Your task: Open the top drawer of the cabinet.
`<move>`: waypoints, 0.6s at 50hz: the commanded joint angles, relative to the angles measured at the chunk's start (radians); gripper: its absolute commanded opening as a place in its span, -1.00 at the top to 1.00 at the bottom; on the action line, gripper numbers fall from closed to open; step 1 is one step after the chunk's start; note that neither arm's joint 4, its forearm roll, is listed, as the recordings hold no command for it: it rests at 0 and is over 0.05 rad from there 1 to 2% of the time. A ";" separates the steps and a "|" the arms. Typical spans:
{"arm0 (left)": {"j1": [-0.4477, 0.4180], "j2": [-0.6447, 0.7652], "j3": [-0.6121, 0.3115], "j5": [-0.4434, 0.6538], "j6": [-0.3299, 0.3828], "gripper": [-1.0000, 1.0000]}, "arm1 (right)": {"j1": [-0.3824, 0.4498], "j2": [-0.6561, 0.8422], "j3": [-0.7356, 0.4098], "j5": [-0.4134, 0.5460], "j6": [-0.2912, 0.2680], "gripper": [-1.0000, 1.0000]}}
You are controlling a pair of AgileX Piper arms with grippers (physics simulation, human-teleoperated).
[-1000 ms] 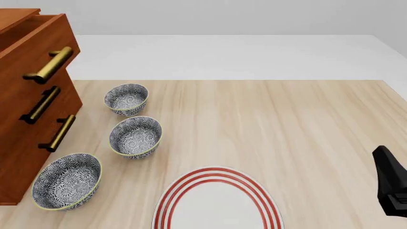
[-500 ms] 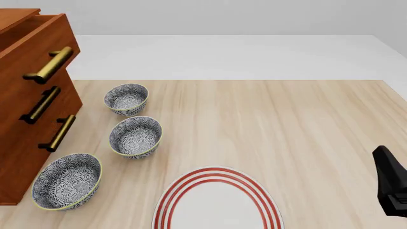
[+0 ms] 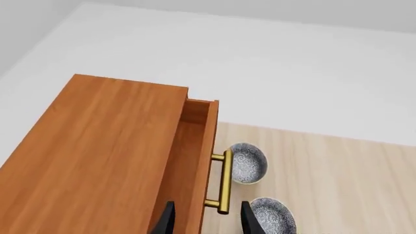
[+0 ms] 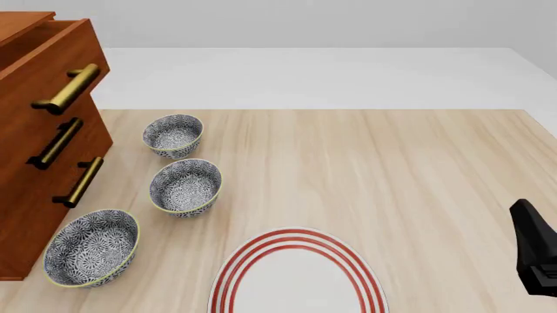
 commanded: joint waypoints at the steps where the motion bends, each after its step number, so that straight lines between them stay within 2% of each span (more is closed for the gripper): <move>1: 0.007 0.044 0.026 -0.022 -0.012 -1.00 | 0.000 0.000 0.000 0.000 0.000 -1.00; 30: 0.017 0.055 0.137 -0.068 0.001 -1.00 | 0.000 0.000 0.000 0.000 0.000 -1.00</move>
